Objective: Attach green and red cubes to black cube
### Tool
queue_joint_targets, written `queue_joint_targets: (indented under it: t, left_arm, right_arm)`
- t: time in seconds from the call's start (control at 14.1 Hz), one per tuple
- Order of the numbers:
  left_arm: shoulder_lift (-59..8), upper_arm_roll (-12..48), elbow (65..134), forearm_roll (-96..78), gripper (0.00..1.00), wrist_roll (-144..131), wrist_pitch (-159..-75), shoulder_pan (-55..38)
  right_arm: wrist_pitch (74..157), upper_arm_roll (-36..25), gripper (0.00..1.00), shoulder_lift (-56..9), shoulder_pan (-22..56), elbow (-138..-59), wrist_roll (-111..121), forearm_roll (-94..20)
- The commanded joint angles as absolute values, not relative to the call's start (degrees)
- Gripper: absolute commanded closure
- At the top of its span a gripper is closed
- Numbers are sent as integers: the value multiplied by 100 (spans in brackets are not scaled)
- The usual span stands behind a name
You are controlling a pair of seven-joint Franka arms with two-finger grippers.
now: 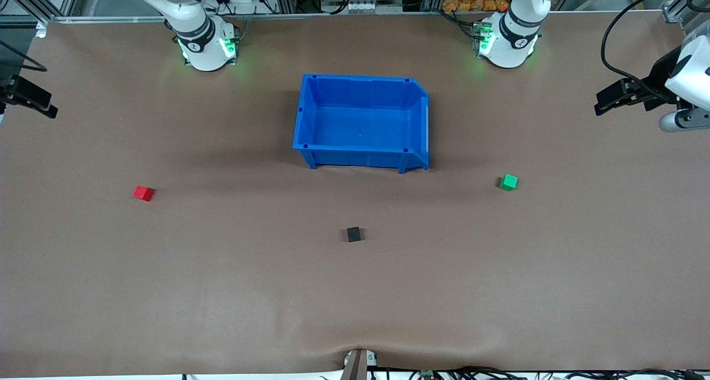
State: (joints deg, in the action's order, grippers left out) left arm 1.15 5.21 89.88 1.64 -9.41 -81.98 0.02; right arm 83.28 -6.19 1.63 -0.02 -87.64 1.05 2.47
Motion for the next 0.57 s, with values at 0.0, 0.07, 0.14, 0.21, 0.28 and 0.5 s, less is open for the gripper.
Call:
queue_joint_targets:
  t: [0.0, 0.07, 0.14, 0.21, 0.28, 0.5]
  left_arm:
    - [70, 676, 8956, 299, 0, -1002, -8007, -35]
    - [70, 677, 8965, 299, 0, -1002, -8016, -26]
    - [70, 685, 8965, 299, 0, -1045, -8024, -35]
    - [53, 694, 9008, 308, 0, -1072, -8033, -44]
    - [53, 694, 9087, 308, 0, -1072, -8033, -44]
    - [62, 712, 9473, 308, 0, -976, -8339, -9]
  right_arm:
    - [8297, -562, 0, -78, -176, -8631, 167, 325]
    - [8323, -562, 0, -149, -315, -8640, 167, 290]
    - [8349, -562, 0, -367, -447, -8666, 167, 212]
    - [8341, -562, 0, -778, -457, -8666, 158, 211]
    - [8332, -562, 0, -1130, -492, -8614, 184, 141]
    - [8516, -554, 0, -1789, -632, -8613, 141, -44]
